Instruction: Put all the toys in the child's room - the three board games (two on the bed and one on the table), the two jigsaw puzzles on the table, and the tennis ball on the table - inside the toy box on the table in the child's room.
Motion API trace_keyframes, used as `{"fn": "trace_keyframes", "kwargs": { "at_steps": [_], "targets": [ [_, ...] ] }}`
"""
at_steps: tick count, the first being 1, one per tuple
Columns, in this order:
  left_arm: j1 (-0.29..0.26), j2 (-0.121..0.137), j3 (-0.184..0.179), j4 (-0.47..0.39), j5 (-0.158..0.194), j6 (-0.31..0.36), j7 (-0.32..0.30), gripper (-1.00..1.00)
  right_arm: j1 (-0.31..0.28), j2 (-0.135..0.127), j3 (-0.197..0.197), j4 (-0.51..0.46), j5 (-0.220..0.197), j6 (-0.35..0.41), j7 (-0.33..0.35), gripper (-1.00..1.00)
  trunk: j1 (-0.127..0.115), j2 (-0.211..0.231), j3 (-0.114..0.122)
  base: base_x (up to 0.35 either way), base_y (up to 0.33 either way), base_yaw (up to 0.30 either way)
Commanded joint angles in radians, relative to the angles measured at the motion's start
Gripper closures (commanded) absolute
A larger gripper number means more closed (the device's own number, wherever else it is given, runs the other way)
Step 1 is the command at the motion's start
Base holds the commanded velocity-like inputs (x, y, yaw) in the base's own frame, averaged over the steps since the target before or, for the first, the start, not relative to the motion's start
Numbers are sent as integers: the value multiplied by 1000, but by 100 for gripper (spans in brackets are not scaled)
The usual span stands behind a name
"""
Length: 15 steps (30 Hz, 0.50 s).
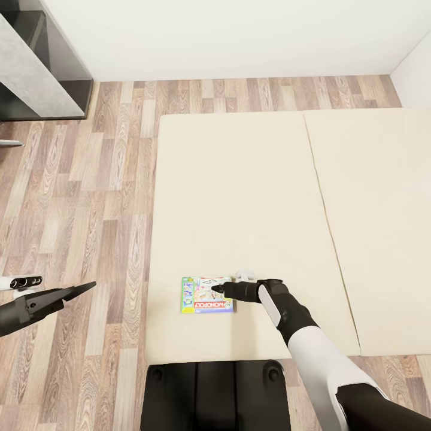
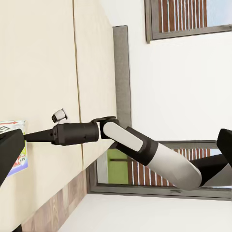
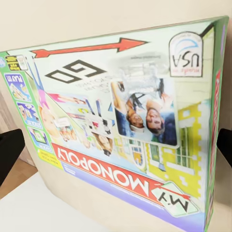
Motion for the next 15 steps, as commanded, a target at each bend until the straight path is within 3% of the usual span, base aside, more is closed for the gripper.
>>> {"fn": "trace_keyframes", "kwargs": {
  "at_steps": [1, 9, 15],
  "targets": [
    [0, 0, 0, 0, -1, 11, -4, -100, 0, 0, 1, -1, -6, 6, -2, -100, 1, -2, -1, 0, 0, 0],
    [0, 1, 0, 0, -1, 11, -4, -100, 0, 0, 1, -1, -6, 6, -2, -100, 1, -2, -1, 0, 9, 0],
    [0, 1, 1, 0, -1, 11, -4, -100, 0, 0, 1, -1, -6, 6, -2, -100, 1, -2, -1, 0, 141, 0]
  ]
}}
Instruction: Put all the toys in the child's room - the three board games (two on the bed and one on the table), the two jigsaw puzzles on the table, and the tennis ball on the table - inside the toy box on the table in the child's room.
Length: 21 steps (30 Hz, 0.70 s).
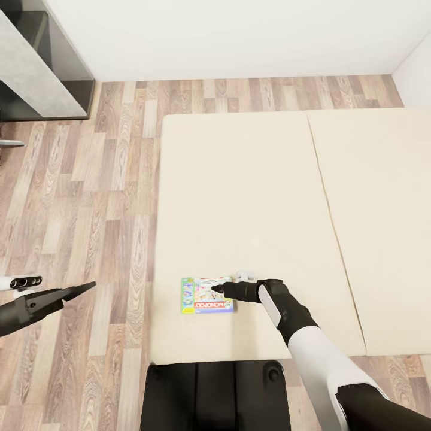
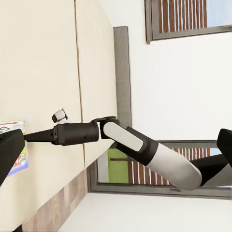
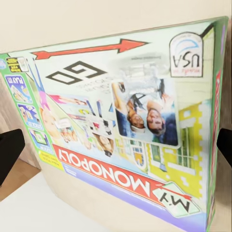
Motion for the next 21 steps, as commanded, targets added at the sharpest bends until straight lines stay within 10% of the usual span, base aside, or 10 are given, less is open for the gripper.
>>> {"fn": "trace_keyframes", "kwargs": {
  "at_steps": [1, 21],
  "targets": [
    [0, 0, 0, 0, 0, 11, -4, -100, 0, 0, 1, -1, -6, 6, -2, -100, 1, -2, -1, 0, 172, 0],
    [0, 0, -1, 0, 0, 11, -4, -100, 0, 1, 2, -1, -7, 7, -3, -100, 1, -2, -1, 0, 74, 0]
  ]
}}
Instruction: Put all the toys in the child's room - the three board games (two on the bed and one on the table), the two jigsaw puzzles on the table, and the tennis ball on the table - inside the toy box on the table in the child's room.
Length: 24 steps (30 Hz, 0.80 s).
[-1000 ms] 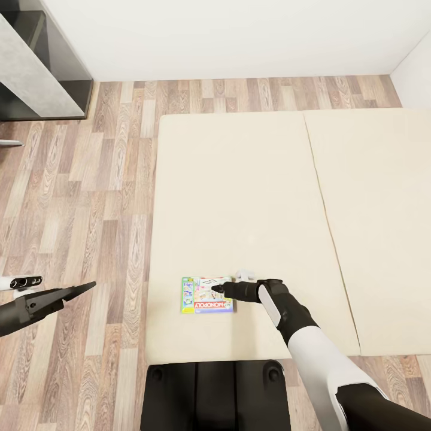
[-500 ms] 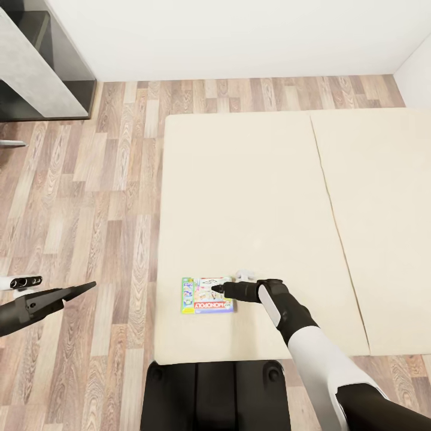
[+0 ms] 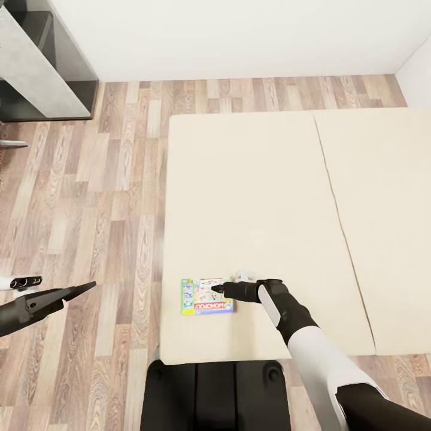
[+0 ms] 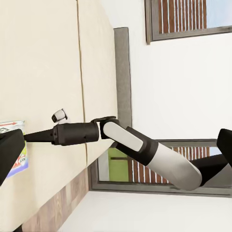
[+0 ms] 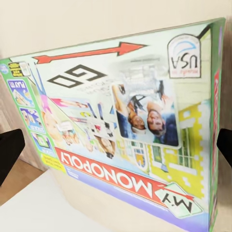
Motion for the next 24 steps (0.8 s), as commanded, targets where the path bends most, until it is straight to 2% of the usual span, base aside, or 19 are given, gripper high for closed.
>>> {"fn": "trace_keyframes", "kwargs": {
  "at_steps": [1, 18, 24],
  "targets": [
    [0, 0, 0, 0, 0, 11, -4, -100, 0, 0, 1, -1, -6, 6, -2, -100, 1, -2, -1, 0, 142, 0],
    [0, 1, 1, 0, 0, 11, -4, -100, 0, -1, 0, -1, -6, 6, -2, -100, 1, -2, -1, 0, 33, 0],
    [0, 1, 1, 0, 0, 11, -4, -100, 0, -1, 0, -1, -6, 6, -2, -100, 1, -2, -1, 0, 134, 0]
  ]
}}
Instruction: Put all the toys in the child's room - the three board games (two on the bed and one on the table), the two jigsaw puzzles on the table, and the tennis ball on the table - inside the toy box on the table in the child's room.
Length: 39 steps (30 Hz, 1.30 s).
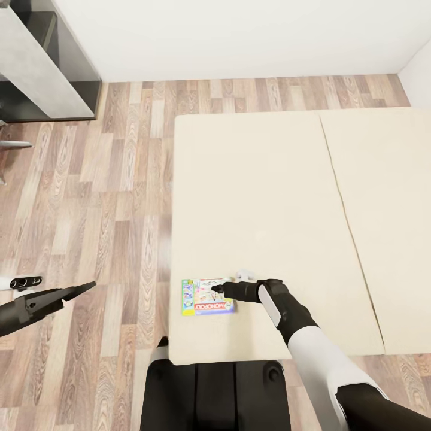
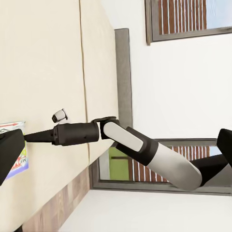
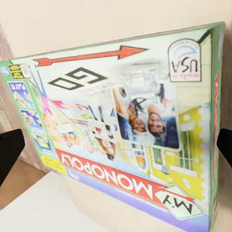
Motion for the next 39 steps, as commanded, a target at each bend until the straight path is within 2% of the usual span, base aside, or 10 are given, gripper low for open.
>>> {"fn": "trace_keyframes", "kwargs": {
  "at_steps": [1, 23, 39],
  "targets": [
    [0, 0, 0, 0, 0, 11, -4, -100, 0, 0, 1, -1, -6, 6, -2, -100, 1, -2, -1, 0, 197, 0],
    [0, 0, -1, 0, 0, 11, -4, -100, 0, 0, 1, -1, -5, 6, -2, -100, 1, -2, -1, 0, 76, 0],
    [0, 0, 0, 0, 0, 11, -4, -100, 0, 1, 1, -1, -4, 6, -2, -100, 1, -2, -1, 0, 17, 0]
  ]
}}
